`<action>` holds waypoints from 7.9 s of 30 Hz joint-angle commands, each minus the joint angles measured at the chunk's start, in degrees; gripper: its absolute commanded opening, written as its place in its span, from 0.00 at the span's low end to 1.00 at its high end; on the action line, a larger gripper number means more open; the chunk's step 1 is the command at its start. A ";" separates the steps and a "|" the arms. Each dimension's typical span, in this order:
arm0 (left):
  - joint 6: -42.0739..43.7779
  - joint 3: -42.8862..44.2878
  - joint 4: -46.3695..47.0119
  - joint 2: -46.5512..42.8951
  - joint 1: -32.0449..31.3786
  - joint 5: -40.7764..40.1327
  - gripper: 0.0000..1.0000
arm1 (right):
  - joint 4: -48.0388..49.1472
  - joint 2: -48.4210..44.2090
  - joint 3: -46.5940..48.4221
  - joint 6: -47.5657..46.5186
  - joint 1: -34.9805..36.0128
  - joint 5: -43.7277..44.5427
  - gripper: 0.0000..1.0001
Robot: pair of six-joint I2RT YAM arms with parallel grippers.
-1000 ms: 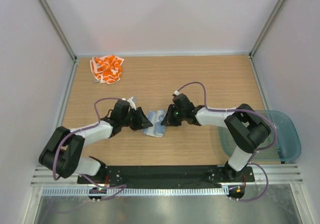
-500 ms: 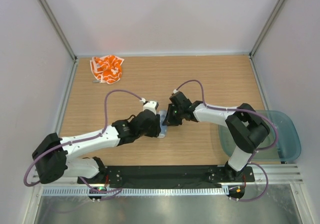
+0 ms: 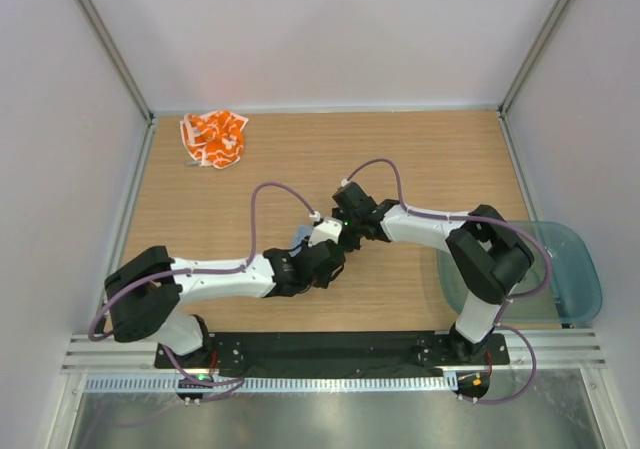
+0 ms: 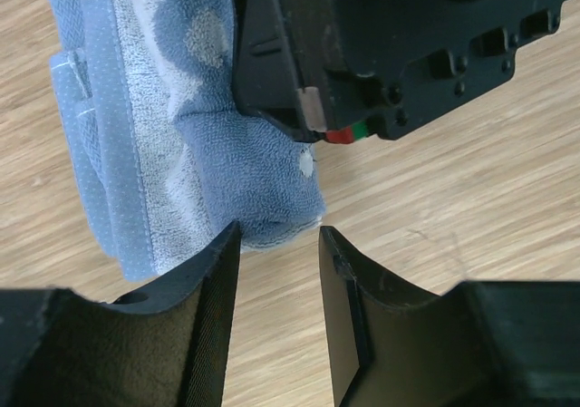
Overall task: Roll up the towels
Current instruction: Roll the towel, then place the rolled towel into the container
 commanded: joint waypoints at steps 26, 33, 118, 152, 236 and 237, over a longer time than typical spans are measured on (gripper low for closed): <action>-0.84 6.98 -2.40 15.07 -1.55 -10.14 0.51 | -4.40 2.25 3.04 0.52 1.56 -8.07 0.05; -2.86 8.92 -5.57 17.54 -1.55 -12.34 0.26 | -4.75 1.20 2.69 0.79 1.64 -9.92 0.06; -7.35 -17.90 16.25 -12.79 21.33 27.68 0.51 | 4.57 -1.44 -8.74 3.86 -2.93 3.79 0.11; 3.72 -2.77 14.03 -4.70 2.15 1.19 0.50 | -4.83 -0.82 -0.21 3.07 0.41 1.94 0.11; -8.84 -18.24 15.88 -1.62 21.92 24.04 0.37 | 63.80 12.44 -18.06 11.86 -3.11 -16.60 0.42; -8.67 -18.41 17.53 -1.71 21.83 24.83 0.37 | 64.50 13.06 -17.62 12.13 -2.93 -16.78 0.32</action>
